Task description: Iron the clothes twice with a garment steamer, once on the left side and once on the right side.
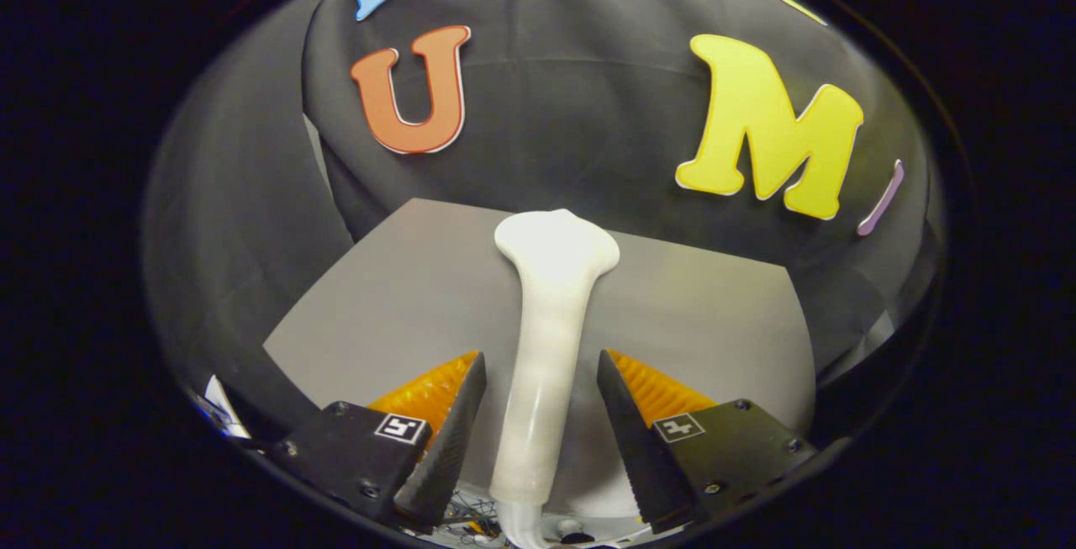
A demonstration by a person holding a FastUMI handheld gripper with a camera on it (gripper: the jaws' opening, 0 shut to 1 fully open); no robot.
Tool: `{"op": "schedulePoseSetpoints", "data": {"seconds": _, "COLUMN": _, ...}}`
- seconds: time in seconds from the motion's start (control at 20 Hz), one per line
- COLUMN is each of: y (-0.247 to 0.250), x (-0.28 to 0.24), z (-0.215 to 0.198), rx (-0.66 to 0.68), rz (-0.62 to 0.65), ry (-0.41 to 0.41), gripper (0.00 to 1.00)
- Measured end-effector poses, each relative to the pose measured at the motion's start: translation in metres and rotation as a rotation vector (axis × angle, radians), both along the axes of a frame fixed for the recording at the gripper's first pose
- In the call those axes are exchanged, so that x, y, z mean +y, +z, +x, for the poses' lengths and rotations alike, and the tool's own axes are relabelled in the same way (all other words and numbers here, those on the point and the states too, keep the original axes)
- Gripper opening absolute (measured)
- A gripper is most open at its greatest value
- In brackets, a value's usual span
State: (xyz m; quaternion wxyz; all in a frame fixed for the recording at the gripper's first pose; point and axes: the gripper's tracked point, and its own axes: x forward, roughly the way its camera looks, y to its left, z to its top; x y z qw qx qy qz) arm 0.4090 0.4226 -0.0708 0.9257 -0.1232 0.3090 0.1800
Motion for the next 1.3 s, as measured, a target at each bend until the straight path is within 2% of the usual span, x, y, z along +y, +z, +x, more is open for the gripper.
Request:
{"op": "schedulePoseSetpoints", "data": {"seconds": 0.2, "y": -0.018, "x": 0.002, "z": 0.009, "rx": 0.076, "rz": 0.003, "ry": -0.046, "gripper": 0.72}}
{"op": "schedulePoseSetpoints", "data": {"seconds": 0.35, "y": -0.016, "x": 0.001, "z": 0.018, "rx": 0.068, "rz": 0.009, "ry": -0.067, "gripper": 0.55}}
{"op": "schedulePoseSetpoints", "data": {"seconds": 0.45, "y": -0.017, "x": 0.001, "z": 0.019, "rx": 0.093, "rz": -0.003, "ry": -0.091, "gripper": 0.50}}
{"op": "schedulePoseSetpoints", "data": {"seconds": 0.6, "y": -0.015, "x": 0.001, "z": 0.018, "rx": 0.092, "rz": -0.024, "ry": -0.100, "gripper": 0.49}}
{"op": "schedulePoseSetpoints", "data": {"seconds": 0.75, "y": -0.017, "x": 0.002, "z": 0.017, "rx": 0.091, "rz": -0.017, "ry": -0.094, "gripper": 0.42}}
{"op": "schedulePoseSetpoints", "data": {"seconds": 0.9, "y": -0.015, "x": 0.007, "z": 0.017, "rx": 0.102, "rz": 0.017, "ry": -0.061, "gripper": 0.38}}
{"op": "schedulePoseSetpoints", "data": {"seconds": 1.05, "y": 0.006, "x": -0.001, "z": 0.013, "rx": 0.021, "rz": 0.044, "ry": -0.070, "gripper": 0.36}}
{"op": "schedulePoseSetpoints", "data": {"seconds": 1.3, "y": 0.051, "x": -0.017, "z": -0.026, "rx": -0.168, "rz": 0.101, "ry": -0.047, "gripper": 0.35}}
